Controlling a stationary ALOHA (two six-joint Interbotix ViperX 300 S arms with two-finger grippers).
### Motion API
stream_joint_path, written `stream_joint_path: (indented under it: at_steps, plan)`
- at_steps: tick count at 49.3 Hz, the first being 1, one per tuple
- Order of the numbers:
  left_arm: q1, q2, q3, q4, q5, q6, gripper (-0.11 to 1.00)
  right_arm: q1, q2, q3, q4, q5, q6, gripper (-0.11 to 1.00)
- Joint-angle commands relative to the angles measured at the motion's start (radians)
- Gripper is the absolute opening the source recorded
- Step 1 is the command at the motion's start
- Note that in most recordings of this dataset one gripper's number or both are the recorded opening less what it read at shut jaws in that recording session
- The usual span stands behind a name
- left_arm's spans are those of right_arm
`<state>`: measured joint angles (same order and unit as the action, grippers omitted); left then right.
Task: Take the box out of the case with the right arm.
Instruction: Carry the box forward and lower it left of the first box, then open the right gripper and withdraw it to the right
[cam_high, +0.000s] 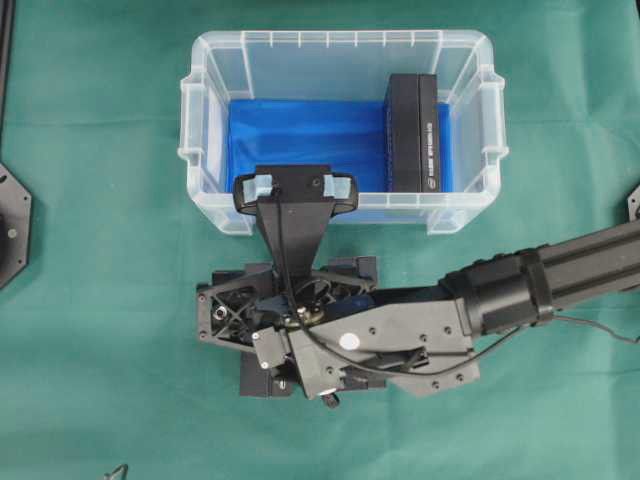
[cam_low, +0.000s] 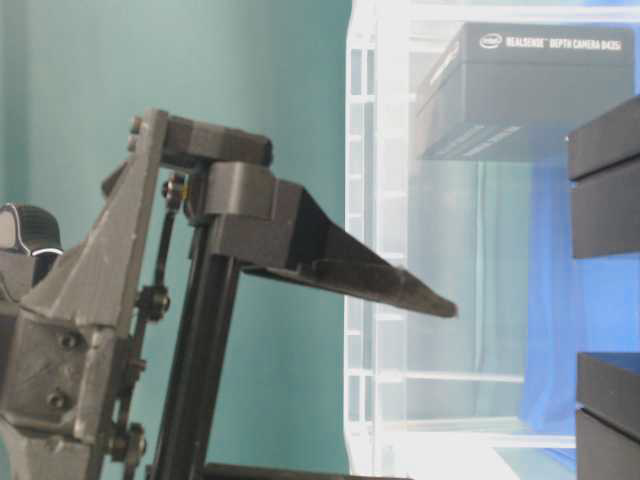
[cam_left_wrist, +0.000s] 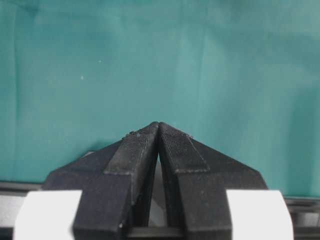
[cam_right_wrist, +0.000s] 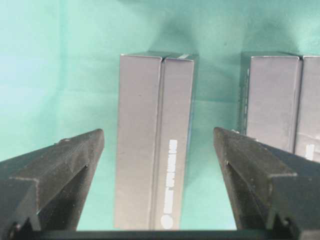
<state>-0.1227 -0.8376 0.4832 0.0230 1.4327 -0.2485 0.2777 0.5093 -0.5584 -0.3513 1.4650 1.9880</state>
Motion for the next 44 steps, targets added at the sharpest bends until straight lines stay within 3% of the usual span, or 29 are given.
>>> stream_joint_path:
  at_steps: [1,10,17,28,44]
  plan:
    - [-0.002,0.006,-0.012,0.0,-0.003,-0.002,0.02,0.0,-0.046,-0.018,0.002,0.008,-0.009,0.91]
    - [-0.002,0.006,-0.012,0.0,-0.003,-0.002,0.02,0.012,-0.08,0.029,0.043,0.051,-0.054,0.91]
    - [-0.002,0.011,-0.012,0.0,-0.003,-0.002,0.02,0.028,-0.146,0.123,0.046,0.054,-0.052,0.91]
    - [-0.002,0.015,-0.012,0.0,-0.003,-0.002,0.02,0.06,-0.314,0.362,0.046,-0.018,-0.015,0.91]
    - [-0.003,0.015,-0.011,0.0,-0.003,0.0,0.02,0.152,-0.615,0.729,0.044,-0.034,0.101,0.91]
